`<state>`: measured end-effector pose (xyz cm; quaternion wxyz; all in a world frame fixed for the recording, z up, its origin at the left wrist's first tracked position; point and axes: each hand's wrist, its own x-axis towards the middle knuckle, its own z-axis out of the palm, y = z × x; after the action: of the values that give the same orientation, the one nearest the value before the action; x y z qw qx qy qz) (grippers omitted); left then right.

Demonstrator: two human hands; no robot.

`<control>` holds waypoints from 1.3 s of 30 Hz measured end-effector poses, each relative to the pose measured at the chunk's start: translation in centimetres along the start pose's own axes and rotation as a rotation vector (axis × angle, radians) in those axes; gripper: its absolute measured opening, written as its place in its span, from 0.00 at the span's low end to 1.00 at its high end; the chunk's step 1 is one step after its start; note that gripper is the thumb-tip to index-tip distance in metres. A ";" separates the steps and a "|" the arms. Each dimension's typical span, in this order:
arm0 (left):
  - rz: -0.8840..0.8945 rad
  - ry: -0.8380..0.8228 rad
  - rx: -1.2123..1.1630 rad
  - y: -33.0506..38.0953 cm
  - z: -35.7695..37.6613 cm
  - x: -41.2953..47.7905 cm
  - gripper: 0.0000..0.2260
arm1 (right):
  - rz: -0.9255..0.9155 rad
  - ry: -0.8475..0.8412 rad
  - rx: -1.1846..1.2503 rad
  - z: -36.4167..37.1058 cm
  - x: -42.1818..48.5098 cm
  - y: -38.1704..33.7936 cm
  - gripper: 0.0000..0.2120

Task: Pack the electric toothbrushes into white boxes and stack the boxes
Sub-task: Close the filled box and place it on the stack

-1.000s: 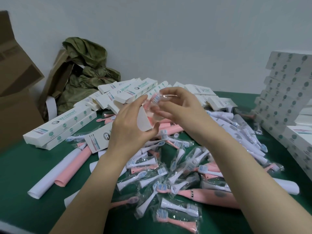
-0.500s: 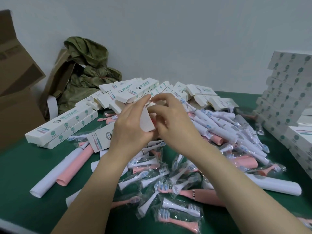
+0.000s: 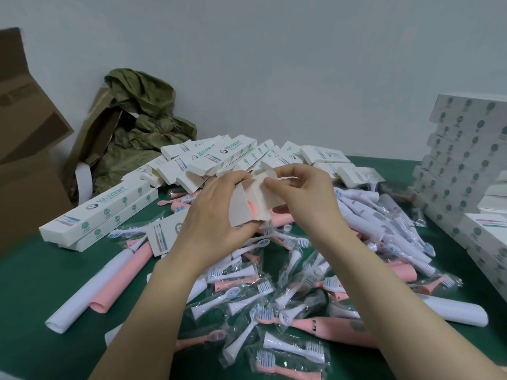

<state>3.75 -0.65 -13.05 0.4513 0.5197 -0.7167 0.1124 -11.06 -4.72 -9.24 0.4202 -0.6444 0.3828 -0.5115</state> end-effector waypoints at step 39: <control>-0.321 0.127 0.008 0.4 1.5 -0.1 0.23 | -0.345 0.025 -0.114 3.5 -3.0 3.3 0.24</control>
<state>2.67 -1.32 -13.87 0.5056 0.6211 -0.5942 0.0744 -8.37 -2.54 -13.77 0.2844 -0.7169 0.2999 -0.5615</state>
